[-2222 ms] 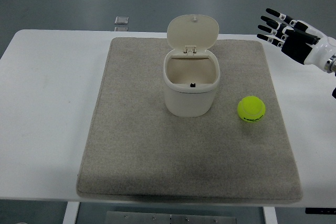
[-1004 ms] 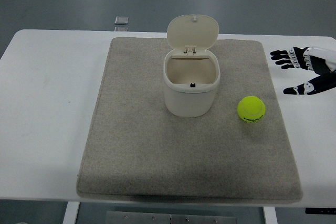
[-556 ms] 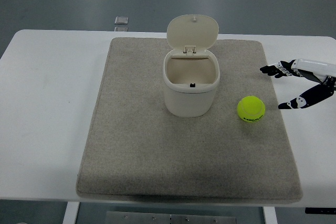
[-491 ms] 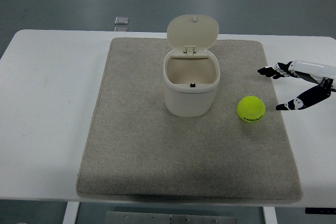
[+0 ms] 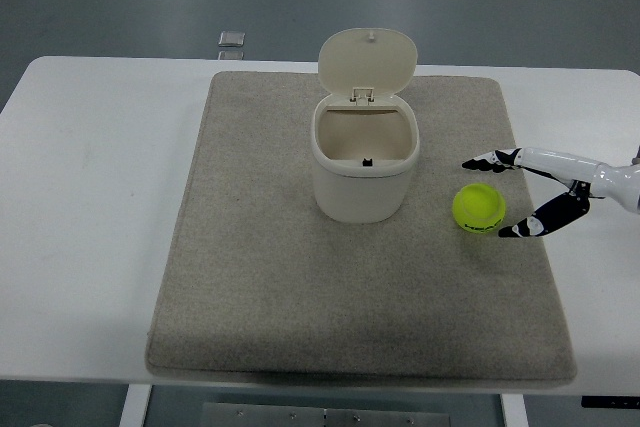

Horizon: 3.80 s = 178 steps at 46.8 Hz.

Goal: Pick up the tennis ball and place it in the box.

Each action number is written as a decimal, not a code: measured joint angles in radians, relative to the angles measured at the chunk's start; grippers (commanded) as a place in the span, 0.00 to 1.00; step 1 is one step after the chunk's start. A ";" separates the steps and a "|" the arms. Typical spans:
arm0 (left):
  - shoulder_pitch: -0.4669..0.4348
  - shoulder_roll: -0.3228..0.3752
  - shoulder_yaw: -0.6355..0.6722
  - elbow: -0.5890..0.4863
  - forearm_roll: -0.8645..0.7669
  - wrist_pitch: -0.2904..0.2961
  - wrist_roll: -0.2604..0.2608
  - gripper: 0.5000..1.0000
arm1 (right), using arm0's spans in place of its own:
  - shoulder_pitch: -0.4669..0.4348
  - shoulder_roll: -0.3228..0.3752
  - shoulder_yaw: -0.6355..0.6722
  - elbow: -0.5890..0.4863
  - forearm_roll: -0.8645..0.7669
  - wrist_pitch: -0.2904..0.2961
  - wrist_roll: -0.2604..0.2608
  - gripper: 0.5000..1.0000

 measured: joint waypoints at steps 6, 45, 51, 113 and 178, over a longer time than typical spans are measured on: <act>0.000 0.000 0.000 0.000 0.000 0.000 0.000 0.99 | -0.019 0.022 0.000 -0.013 -0.024 -0.025 0.000 0.84; 0.000 0.000 0.000 0.000 0.000 0.000 0.000 0.99 | -0.027 0.076 0.003 -0.078 -0.049 -0.030 0.000 0.67; 0.000 0.000 0.000 0.000 0.000 0.000 0.000 0.99 | -0.028 0.077 0.002 -0.078 -0.051 -0.030 0.000 0.61; 0.000 0.000 0.000 0.000 0.000 0.000 0.000 0.99 | 0.060 -0.039 0.041 0.010 -0.007 -0.015 0.133 0.00; 0.000 0.000 0.000 0.000 0.000 0.000 0.000 0.99 | 0.270 0.279 0.037 -0.089 0.096 0.085 0.041 0.08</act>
